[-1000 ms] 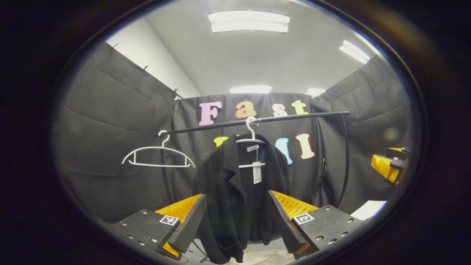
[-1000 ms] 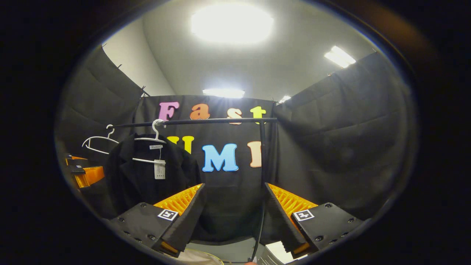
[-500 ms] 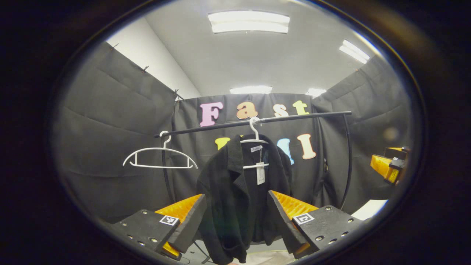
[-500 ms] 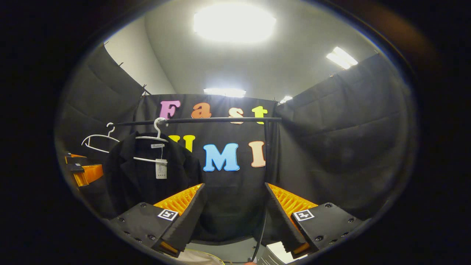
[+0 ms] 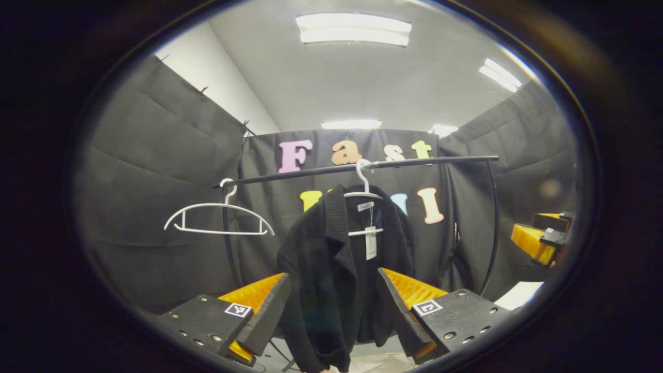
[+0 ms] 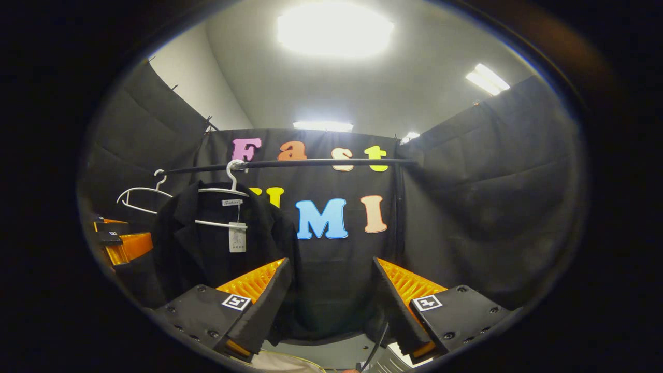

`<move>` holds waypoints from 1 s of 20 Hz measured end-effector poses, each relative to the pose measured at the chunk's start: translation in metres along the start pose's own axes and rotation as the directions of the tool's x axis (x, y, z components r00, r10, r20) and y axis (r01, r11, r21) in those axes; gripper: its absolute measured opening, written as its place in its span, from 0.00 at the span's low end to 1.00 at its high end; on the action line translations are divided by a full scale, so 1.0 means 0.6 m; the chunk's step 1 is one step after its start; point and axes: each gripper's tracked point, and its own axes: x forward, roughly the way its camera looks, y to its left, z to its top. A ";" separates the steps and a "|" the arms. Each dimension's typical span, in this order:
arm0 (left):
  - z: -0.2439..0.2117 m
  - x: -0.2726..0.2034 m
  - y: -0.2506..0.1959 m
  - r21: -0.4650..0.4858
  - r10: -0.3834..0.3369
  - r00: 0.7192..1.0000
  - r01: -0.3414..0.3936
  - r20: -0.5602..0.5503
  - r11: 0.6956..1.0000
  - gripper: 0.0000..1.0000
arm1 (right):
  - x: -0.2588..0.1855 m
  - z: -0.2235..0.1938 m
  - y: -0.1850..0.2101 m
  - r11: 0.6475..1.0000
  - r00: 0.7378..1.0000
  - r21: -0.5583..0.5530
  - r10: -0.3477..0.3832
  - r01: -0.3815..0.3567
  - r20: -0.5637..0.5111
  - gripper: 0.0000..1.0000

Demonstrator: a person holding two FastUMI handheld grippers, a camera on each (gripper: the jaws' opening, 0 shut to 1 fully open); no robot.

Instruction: Grasp the clothes on the hanger with both hands and then place them into the laundry hamper below.

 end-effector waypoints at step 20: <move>-0.028 0.124 -0.022 0.016 0.090 0.995 -0.089 -0.038 0.996 0.97 | 0.213 -0.048 0.151 0.956 0.957 0.074 0.286 -0.283 -0.044 0.98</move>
